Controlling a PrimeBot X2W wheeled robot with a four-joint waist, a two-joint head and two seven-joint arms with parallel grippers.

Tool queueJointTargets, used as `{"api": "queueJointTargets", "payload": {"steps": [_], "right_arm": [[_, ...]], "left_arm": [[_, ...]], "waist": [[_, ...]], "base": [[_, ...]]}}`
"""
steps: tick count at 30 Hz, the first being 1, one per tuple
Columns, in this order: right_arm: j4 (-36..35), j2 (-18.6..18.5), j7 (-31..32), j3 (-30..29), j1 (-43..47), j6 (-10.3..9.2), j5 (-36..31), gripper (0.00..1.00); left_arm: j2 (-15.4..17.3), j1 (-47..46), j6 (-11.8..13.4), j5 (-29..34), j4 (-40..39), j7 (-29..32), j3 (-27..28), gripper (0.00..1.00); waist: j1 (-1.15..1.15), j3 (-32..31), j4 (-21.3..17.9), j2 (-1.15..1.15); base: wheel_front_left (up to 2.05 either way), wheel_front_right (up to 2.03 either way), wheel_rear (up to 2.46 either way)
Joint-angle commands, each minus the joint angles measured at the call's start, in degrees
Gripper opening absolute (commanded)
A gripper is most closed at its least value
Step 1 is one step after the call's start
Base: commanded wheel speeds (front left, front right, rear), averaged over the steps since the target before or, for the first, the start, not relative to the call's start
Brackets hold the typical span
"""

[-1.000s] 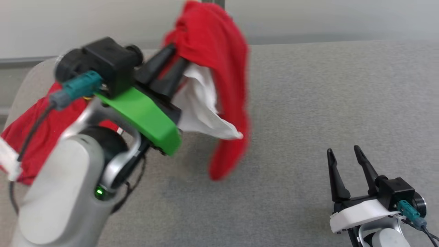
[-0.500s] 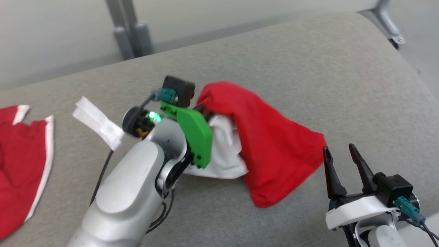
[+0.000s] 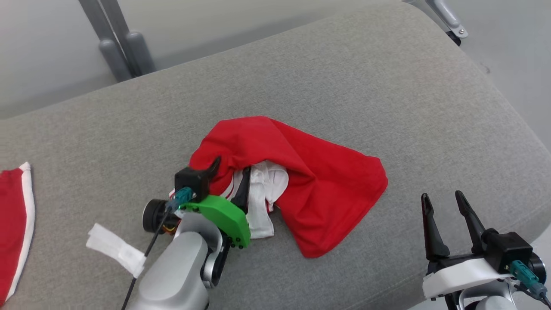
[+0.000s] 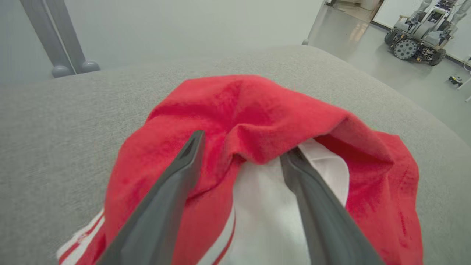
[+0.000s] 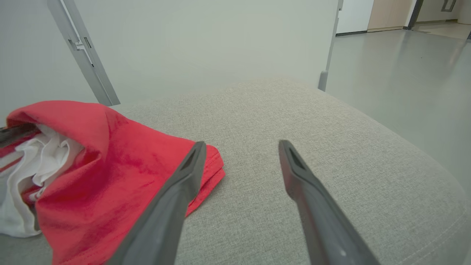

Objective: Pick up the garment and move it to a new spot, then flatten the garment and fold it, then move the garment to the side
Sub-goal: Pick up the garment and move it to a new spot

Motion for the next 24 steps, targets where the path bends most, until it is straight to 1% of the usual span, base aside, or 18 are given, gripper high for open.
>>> {"api": "queueJointTargets", "payload": {"steps": [1,4,8,12,16,19,22,23,24], "right_arm": [[-0.70,-0.01,-0.18,-0.10,0.75,0.01,-1.14,1.00],[-2.19,-0.08,-0.18,-1.14,1.62,0.01,-2.28,1.00],[-4.25,-0.29,-0.18,-2.10,3.50,0.01,-3.71,1.00],[-6.16,-1.20,-0.18,-3.09,5.28,0.01,-4.28,1.00],[-6.90,-1.84,-0.18,-4.53,6.86,0.01,-4.38,1.00],[-6.19,-1.91,-0.18,-5.04,7.83,0.01,-4.57,1.00],[-5.10,-1.89,-0.18,-5.20,8.44,0.01,-4.91,1.00],[-4.53,-1.85,-0.18,-5.60,8.81,0.01,-4.97,1.00],[-4.04,-1.81,-0.18,-5.84,9.10,0.01,-5.11,1.00]], "left_arm": [[0.07,2.72,0.96,-0.63,-1.44,-1.47,0.74,1.00],[0.42,7.40,2.92,0.78,-6.39,-2.87,2.13,1.00],[2.10,17.43,5.42,5.14,-17.53,-3.00,6.85,1.00],[2.39,26.41,5.42,9.44,-26.03,-2.96,12.75,1.00],[2.20,33.43,3.70,13.10,-29.69,-2.97,18.73,1.00],[1.84,36.73,1.11,15.21,-30.68,-2.97,22.46,1.00],[1.49,39.03,-0.87,17.09,-31.60,-2.98,25.94,1.00],[1.09,40.02,-2.05,17.12,-32.21,-2.98,27.85,1.00],[0.97,40.66,-2.88,18.11,-32.10,-2.97,28.65,1.00]], "waist": [[0.00,-3.46,5.95,0.00],[0.00,-5.06,8.88,0.00],[0.00,-7.71,13.42,0.00],[0.00,-8.83,17.91,0.00],[0.00,-9.73,21.88,0.00],[0.00,-10.31,23.94,0.00],[0.00,-10.74,24.85,0.00],[0.00,-10.95,25.25,0.00],[0.00,-11.12,25.55,0.00]], "base": [[0.00,0.00,0.00],[0.00,0.00,0.00],[0.00,0.00,0.00],[0.00,0.00,0.00],[0.00,0.00,0.00],[0.00,0.00,0.00],[0.00,0.00,0.00],[0.00,0.00,0.00],[0.00,0.00,0.00]]}}
